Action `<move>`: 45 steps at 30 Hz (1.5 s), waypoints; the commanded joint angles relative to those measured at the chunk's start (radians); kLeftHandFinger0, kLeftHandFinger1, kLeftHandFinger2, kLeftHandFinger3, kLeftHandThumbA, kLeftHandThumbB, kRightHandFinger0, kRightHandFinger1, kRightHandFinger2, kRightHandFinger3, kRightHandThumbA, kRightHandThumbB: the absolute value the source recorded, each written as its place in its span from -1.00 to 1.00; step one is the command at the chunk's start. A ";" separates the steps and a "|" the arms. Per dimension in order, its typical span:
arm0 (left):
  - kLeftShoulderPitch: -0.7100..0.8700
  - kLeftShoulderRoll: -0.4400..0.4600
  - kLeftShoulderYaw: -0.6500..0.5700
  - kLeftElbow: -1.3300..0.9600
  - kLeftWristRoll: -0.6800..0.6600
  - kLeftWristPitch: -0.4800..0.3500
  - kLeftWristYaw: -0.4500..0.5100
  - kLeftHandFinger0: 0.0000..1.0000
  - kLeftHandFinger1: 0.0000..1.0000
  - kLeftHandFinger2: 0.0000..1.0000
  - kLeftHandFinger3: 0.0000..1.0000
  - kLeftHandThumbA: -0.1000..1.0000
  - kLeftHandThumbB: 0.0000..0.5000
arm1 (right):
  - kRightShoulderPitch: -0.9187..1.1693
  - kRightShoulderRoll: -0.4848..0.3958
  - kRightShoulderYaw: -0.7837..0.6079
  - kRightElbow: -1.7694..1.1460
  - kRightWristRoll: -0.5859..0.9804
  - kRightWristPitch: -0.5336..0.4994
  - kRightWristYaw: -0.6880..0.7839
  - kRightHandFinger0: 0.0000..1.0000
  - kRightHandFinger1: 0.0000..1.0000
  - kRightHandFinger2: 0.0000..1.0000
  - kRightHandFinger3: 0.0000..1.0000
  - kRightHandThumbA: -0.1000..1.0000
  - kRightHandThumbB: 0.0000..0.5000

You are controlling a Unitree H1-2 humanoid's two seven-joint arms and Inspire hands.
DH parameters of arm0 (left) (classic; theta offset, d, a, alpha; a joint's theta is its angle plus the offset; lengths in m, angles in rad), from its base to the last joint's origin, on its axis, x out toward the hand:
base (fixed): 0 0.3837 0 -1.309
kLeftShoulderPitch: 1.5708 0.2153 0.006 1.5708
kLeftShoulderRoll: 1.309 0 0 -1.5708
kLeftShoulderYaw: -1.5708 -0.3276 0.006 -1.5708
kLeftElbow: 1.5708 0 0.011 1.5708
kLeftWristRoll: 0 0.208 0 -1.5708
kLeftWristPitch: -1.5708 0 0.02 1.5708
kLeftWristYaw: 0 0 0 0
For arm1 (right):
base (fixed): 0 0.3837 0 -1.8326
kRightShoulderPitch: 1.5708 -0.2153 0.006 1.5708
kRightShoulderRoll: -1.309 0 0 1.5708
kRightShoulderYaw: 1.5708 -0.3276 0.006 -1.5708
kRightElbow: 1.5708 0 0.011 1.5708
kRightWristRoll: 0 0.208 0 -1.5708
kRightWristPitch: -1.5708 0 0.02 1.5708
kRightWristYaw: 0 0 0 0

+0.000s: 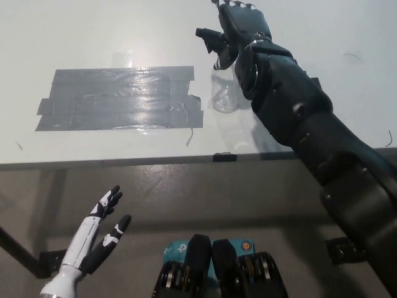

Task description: The robot grabs the black lid of the spray bottle on the desk and places it on the black area of the desk

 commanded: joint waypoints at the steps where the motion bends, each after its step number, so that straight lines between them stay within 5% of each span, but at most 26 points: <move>1: -0.017 0.024 -0.008 -0.028 0.014 -0.016 -0.012 1.00 1.00 1.00 1.00 0.78 -0.30 | -0.070 0.015 -0.005 0.003 -0.003 0.011 -0.046 1.00 1.00 1.00 1.00 0.98 1.00; 22: -0.023 0.028 -0.013 -0.022 0.020 -0.023 -0.015 1.00 1.00 1.00 1.00 0.79 -0.32 | -0.069 0.023 -0.022 0.122 0.035 -0.036 -0.057 1.00 1.00 1.00 1.00 0.88 0.90; 23: -0.022 0.028 -0.011 -0.025 0.012 -0.019 -0.019 1.00 1.00 1.00 1.00 0.78 -0.35 | -0.069 0.025 -0.022 0.130 0.033 -0.041 -0.070 0.24 0.56 0.98 1.00 0.72 0.58; 24: -0.022 0.027 -0.010 -0.028 0.010 -0.015 -0.020 1.00 1.00 1.00 1.00 0.77 -0.35 | -0.069 0.026 -0.022 0.131 0.034 -0.043 -0.073 0.08 0.43 0.87 1.00 0.69 0.54; 25: -0.024 0.028 -0.011 -0.028 0.012 -0.018 -0.021 1.00 1.00 1.00 1.00 0.76 -0.37 | -0.064 0.025 -0.033 0.127 0.046 -0.059 -0.084 -0.74 -0.52 -0.19 0.73 0.30 0.23; 26: -0.026 0.029 -0.012 -0.027 0.010 -0.021 -0.022 1.00 1.00 1.00 1.00 0.76 -0.38 | -0.059 0.024 -0.043 0.126 0.055 -0.072 -0.098 -0.95 -0.81 -0.52 0.39 -0.01 0.07; 27: -0.028 0.028 -0.014 -0.026 0.008 -0.024 -0.024 1.00 1.00 1.00 1.00 0.76 -0.36 | -0.051 0.023 -0.059 0.126 0.068 -0.096 -0.127 -1.00 -0.99 -0.93 -0.19 -0.36 -0.10; 28: -0.031 0.028 -0.014 -0.025 0.007 -0.024 -0.025 1.00 1.00 1.00 1.00 0.76 -0.35 | -0.046 0.022 -0.071 0.128 0.077 -0.115 -0.151 -1.00 -1.00 -1.00 -0.58 -0.69 -0.20; 29: -0.032 0.028 -0.015 -0.025 0.007 -0.023 -0.025 1.00 1.00 1.00 1.00 0.76 -0.35 | -0.041 0.023 -0.082 0.131 0.083 -0.131 -0.174 -1.00 -1.00 -0.98 -0.65 -0.78 -0.21; 30: -0.032 0.030 -0.014 -0.024 0.008 -0.028 -0.023 1.00 1.00 1.00 1.00 0.76 -0.36 | -0.036 0.026 -0.093 0.132 0.089 -0.146 -0.193 -1.00 -0.90 -0.74 -0.57 -0.88 -0.28; 31: -0.031 0.032 -0.015 -0.024 0.016 -0.030 -0.021 1.00 1.00 1.00 1.00 0.76 -0.37 | -0.030 0.027 -0.099 0.132 0.090 -0.158 -0.214 -1.00 -0.74 -0.41 -0.32 -0.85 -0.34; 33: -0.035 0.031 -0.016 -0.019 0.016 -0.036 -0.019 1.00 1.00 1.00 1.00 0.76 -0.35 | -0.031 0.027 -0.106 0.136 0.091 -0.169 -0.227 -1.00 -0.64 -0.17 0.03 -0.68 -0.38; 42: -0.040 0.030 -0.019 -0.021 0.009 -0.031 -0.024 1.00 1.00 1.00 1.00 0.75 -0.32 | -0.038 0.033 -0.127 0.135 0.105 -0.219 -0.293 -1.00 -0.87 -0.30 0.04 -0.39 -0.36; 45: -0.043 0.029 -0.020 -0.012 0.007 -0.043 -0.021 1.00 1.00 1.00 1.00 0.74 -0.34 | -0.045 0.036 -0.132 0.129 0.111 -0.221 -0.292 -1.00 -0.97 -0.39 -0.14 -0.30 -0.36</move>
